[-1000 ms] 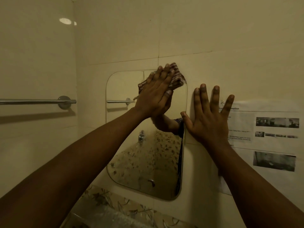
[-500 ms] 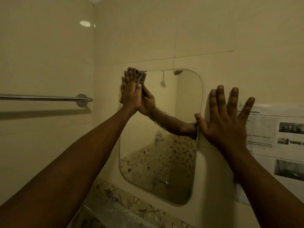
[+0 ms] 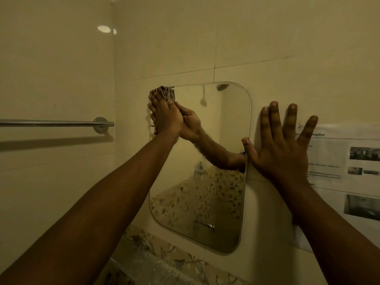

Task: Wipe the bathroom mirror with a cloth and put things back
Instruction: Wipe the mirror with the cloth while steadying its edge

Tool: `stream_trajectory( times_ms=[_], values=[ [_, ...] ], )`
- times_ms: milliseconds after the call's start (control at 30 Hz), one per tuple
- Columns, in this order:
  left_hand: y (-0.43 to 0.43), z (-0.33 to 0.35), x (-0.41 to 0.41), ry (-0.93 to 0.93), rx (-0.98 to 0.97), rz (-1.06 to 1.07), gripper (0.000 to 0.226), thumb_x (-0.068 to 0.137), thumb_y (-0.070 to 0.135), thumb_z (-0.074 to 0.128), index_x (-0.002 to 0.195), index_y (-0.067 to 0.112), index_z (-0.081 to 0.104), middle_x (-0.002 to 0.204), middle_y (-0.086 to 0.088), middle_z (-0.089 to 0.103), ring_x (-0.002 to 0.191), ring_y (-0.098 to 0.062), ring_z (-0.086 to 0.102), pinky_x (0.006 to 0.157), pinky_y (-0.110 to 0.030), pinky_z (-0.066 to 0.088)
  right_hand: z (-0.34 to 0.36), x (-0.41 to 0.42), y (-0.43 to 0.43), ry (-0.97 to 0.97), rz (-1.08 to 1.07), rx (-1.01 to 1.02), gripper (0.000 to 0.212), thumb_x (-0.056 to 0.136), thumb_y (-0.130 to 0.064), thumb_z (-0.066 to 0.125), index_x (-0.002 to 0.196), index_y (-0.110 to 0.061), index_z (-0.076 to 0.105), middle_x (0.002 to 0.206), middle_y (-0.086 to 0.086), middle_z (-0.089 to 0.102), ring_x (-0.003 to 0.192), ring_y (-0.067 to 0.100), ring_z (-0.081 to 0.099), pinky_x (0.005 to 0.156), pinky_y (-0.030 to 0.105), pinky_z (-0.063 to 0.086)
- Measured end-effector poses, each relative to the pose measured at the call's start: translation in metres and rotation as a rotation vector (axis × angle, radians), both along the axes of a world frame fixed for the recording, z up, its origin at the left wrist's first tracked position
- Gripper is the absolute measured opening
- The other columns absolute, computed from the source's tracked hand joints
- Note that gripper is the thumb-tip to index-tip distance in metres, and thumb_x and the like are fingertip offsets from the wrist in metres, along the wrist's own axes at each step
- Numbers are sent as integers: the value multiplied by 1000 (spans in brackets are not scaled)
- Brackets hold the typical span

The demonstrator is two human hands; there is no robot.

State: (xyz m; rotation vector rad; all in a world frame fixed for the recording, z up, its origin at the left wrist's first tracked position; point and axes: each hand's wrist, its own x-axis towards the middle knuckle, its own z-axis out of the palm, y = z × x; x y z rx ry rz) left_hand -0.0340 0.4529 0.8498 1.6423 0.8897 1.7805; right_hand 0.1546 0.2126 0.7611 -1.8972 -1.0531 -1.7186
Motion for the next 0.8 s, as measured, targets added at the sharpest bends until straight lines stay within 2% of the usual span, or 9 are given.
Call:
stream_trajectory(
  times_ms=[200,533,800],
  values=[
    [-42,-4,25,49,79,49,62,113,33,30,170,19,9,178,-1,-2,165,-22,-8,134,-45,-3,0,-1,0,5,11,-1,98,105,-74,23,176,-12,0,184,12,-10,169,44,-8,126,74,-10],
    [-128,-14,73,148,151,-28,74,111,34,35,169,18,-8,176,-1,-18,162,-22,-20,131,-42,-15,-1,-3,-1,15,8,-8,98,104,-75,20,176,-11,1,184,13,-10,169,44,-8,126,76,-6],
    [-174,-24,94,287,232,-168,99,102,60,39,162,18,-27,167,0,-42,152,-19,-44,122,-42,-30,-1,-3,-2,16,-10,-21,95,104,-68,26,176,-11,1,184,14,-8,168,46,-9,126,77,-6]
  ],
)
